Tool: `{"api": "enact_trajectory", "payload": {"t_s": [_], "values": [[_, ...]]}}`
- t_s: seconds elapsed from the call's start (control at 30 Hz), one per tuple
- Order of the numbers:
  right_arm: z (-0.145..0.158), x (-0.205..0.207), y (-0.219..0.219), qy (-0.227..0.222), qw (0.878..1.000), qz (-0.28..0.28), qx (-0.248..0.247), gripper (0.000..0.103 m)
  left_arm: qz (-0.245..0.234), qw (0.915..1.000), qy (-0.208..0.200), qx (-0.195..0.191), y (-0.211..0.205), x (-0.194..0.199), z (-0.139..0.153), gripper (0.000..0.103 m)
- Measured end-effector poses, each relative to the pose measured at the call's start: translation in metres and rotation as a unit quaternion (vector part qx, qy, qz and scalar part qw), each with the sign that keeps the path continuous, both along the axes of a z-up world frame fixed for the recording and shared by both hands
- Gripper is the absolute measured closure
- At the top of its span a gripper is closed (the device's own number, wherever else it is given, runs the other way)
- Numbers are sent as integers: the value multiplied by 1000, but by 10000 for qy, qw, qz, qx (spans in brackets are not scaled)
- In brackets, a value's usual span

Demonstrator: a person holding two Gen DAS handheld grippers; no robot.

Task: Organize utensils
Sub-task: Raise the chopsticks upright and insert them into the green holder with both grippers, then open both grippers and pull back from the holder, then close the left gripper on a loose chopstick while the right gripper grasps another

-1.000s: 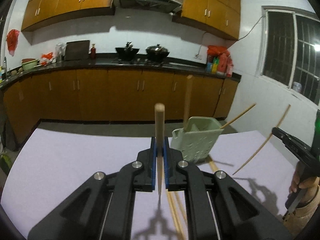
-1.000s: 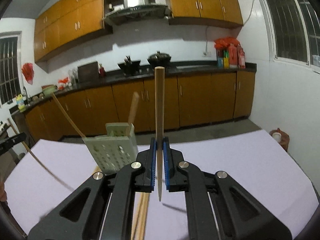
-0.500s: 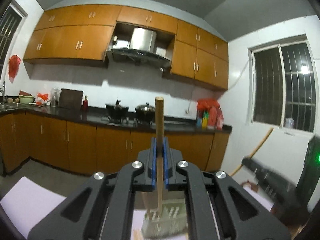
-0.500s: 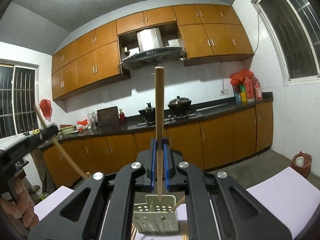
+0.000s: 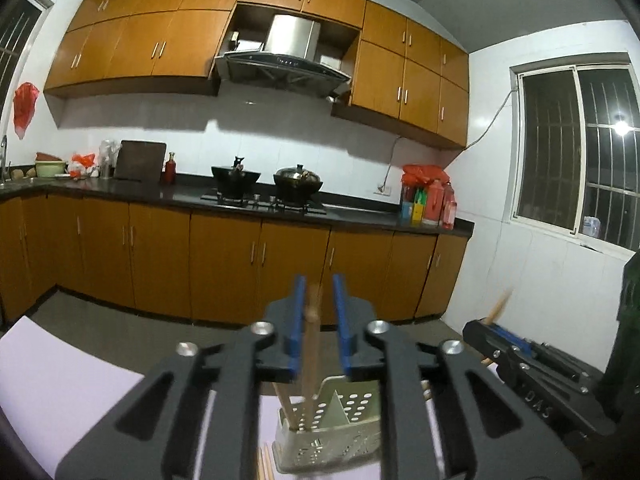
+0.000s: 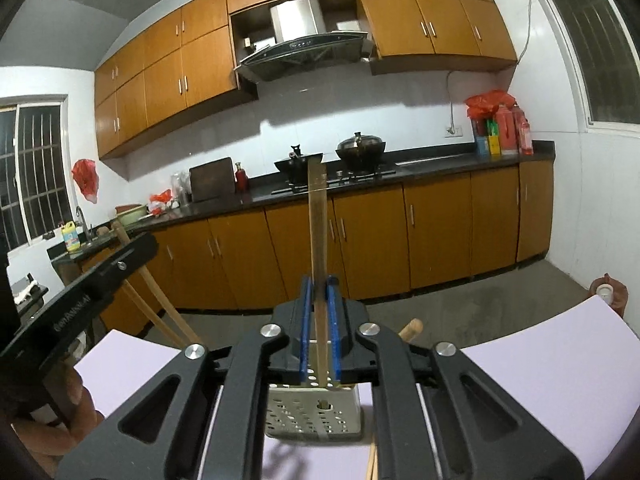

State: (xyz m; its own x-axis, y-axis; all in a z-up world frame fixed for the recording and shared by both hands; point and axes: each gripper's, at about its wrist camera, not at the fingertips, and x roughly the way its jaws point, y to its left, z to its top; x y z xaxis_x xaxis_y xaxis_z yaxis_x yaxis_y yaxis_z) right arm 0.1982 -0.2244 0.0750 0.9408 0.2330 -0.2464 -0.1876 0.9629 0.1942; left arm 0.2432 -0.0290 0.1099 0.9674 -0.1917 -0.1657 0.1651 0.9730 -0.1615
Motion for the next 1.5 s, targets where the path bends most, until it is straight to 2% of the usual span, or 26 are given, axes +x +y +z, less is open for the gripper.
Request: {"api": "enact_trajectory", "payload": {"t_s": [0.07,0.3,0.4,0.5,0.57,0.63,0.7,0.77,0.9,1.07,1.2,1.27,1.37,1.5], "values": [[6,-7,-3,-81,10000,-42,7,68,-7,10000,17,-35,4,-1,1,79],[35,-49,-30,-455,9985,-279,109,68,47,9994,-175,-284,31,-41,16,65],[29,-68,-48,-372,9981,-482,118,67,152,9993,-92,-317,47,-69,12,64],[-1,-74,-62,170,9977,-653,-14,67,334,9991,228,-158,61,-90,-13,62],[-35,-67,-66,840,9948,-563,-111,68,457,9971,597,76,66,-94,-39,62],[-81,-56,-63,1720,9847,-273,-78,76,366,9905,1302,255,69,-88,-78,62],[-117,-52,-53,2288,9734,13,-66,85,293,9817,1855,308,71,-83,-110,66],[-146,-50,-38,2657,9635,182,-287,87,183,9739,2240,333,71,-81,-136,70],[-177,-49,-24,3046,9511,313,-408,89,-64,9601,2792,153,70,-79,-175,74],[-177,-48,-16,2973,9522,191,-672,94,-267,9505,3094,140,66,-77,-198,77],[-182,-46,-23,2977,9515,104,-772,95,-375,9477,3166,154,55,-77,-204,79],[-184,-48,-23,2918,9505,-199,-1053,95,-429,9459,3209,195,49,-76,-205,81],[-185,-47,-36,2958,9507,-375,-856,95,-503,9435,3264,269,43,-75,-208,84],[-186,-47,-41,2941,9511,-376,-871,95,-494,9395,3351,508,34,-73,-213,88]]}}
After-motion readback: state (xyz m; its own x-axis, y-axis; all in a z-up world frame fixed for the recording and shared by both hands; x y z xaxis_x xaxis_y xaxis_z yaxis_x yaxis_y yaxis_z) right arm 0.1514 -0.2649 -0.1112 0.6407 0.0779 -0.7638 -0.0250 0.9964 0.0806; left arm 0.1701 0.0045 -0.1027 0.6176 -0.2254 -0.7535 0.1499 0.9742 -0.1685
